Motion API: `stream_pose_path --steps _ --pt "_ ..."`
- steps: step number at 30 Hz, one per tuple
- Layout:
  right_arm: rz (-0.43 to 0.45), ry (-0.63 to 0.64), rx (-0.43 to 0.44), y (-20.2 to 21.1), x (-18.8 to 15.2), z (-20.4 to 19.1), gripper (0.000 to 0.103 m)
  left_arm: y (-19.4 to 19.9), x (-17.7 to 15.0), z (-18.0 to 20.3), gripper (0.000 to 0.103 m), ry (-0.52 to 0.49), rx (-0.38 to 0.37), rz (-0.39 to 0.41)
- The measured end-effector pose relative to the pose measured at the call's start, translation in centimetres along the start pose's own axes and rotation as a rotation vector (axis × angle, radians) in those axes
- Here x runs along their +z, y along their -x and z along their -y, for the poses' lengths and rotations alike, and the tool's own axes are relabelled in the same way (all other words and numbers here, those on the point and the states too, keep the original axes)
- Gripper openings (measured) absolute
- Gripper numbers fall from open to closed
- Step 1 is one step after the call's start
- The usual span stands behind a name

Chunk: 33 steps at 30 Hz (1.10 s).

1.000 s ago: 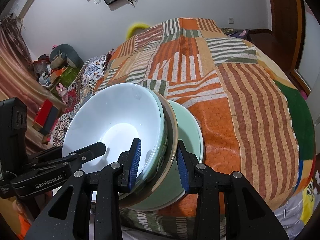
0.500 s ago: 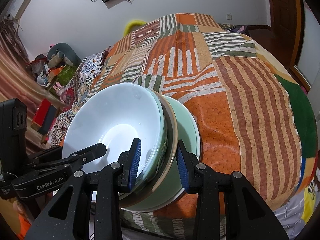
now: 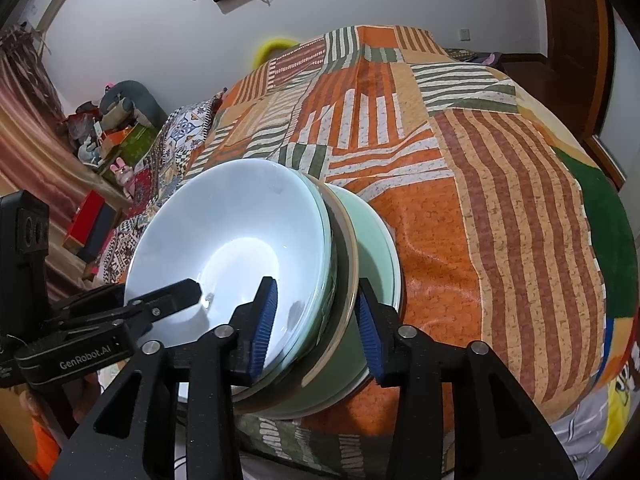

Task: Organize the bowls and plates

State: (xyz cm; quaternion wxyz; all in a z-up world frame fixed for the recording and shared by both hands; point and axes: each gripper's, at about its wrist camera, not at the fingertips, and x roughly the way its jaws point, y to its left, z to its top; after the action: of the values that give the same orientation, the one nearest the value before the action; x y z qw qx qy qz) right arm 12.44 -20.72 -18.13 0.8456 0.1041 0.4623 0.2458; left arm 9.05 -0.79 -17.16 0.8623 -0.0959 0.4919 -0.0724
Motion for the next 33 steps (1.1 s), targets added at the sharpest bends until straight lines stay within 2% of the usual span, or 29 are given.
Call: stream_pose_path --steps 3,8,16,24,26,27,29,33 --pt "0.022 0.007 -0.005 0.9 -0.1 -0.1 0.045 1.0 -0.1 -0.2 0.045 0.005 0.005 0.018" --pt "0.084 0.03 -0.021 3.3 0.2 -0.5 0.046 4.1 -0.1 -0.4 0.045 0.006 0.021 0.098" --pt "0.243 0.097 -0.015 8.7 0.8 -2.4 0.048 11.6 -0.3 2.4 0.046 -0.072 0.063 0.337" --pt "0.438 0.175 -0.009 14.3 0.3 -5.1 0.059 18.4 -1.2 5.0 0.064 -0.117 0.067 0.577" --pt "0.484 0.185 -0.007 15.5 0.2 -5.5 0.062 19.8 -1.7 5.4 0.075 -0.125 0.069 0.629" --pt "0.5 0.19 -0.007 15.9 0.1 -5.6 0.064 20.3 -1.8 5.6 0.077 -0.127 0.066 0.648" --pt "0.537 0.199 -0.007 16.7 -0.1 -5.9 0.068 21.1 -2.2 5.8 0.09 -0.13 0.065 0.676" --pt "0.586 0.225 -0.013 17.6 -0.5 -6.5 0.077 22.1 -3.2 6.3 0.097 -0.144 0.074 0.732"
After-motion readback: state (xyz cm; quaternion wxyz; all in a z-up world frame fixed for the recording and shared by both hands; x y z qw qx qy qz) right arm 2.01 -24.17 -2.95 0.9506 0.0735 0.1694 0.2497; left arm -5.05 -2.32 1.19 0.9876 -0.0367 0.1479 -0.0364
